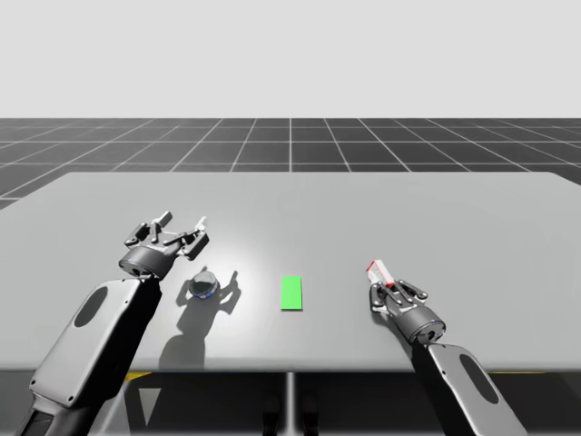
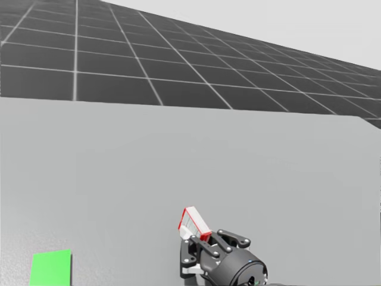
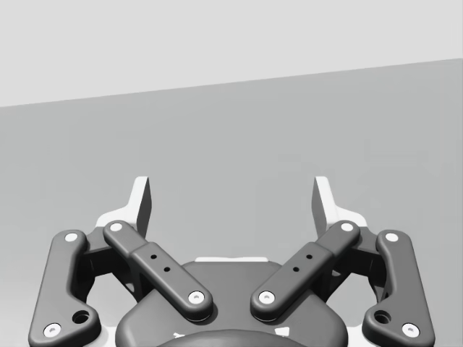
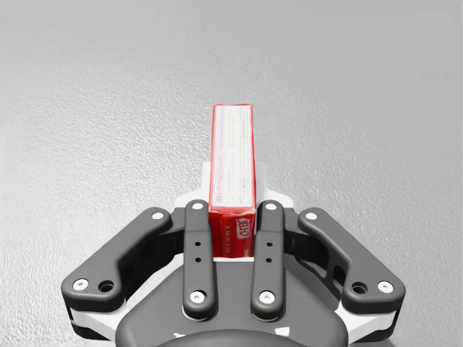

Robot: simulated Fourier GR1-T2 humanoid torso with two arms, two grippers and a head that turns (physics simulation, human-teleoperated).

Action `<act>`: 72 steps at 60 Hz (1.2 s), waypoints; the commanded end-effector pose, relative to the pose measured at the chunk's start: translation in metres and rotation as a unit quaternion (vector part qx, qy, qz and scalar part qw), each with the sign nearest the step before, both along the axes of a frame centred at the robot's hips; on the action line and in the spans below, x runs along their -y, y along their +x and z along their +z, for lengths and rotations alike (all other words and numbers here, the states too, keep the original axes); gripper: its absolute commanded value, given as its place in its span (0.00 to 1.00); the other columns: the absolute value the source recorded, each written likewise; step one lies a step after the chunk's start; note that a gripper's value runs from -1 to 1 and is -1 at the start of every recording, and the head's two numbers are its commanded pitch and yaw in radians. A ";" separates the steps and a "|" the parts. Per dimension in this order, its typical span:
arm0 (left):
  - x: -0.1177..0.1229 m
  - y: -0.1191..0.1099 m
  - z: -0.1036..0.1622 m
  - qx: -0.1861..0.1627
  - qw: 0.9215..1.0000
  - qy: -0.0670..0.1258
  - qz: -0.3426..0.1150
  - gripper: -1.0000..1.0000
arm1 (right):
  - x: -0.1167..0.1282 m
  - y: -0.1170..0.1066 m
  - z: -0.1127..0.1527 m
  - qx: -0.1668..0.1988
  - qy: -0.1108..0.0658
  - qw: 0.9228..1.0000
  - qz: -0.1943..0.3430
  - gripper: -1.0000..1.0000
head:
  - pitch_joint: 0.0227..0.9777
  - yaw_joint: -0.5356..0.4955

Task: Look at the card. If it is red, pick the object on the left. If it is green, pick the object on the right.

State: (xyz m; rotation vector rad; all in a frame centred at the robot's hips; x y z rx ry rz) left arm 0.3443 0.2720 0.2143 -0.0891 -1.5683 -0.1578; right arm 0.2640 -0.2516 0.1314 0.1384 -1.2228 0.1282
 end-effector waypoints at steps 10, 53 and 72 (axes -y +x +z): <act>-0.001 0.001 0.000 0.000 1.000 0.000 0.000 0.00 | 0.007 -0.002 -0.009 -0.013 -0.008 0.999 -0.035 1.00 | 0.46 0.12; -0.003 0.001 0.002 0.003 1.000 -0.002 0.002 0.00 | -0.003 0.014 0.083 0.108 -0.019 0.994 -0.027 1.00 | 0.46 0.12; -0.003 0.001 0.003 0.003 1.000 -0.003 0.002 0.00 | -0.001 0.011 0.158 0.193 -0.026 0.980 -0.045 1.00 | 0.46 0.12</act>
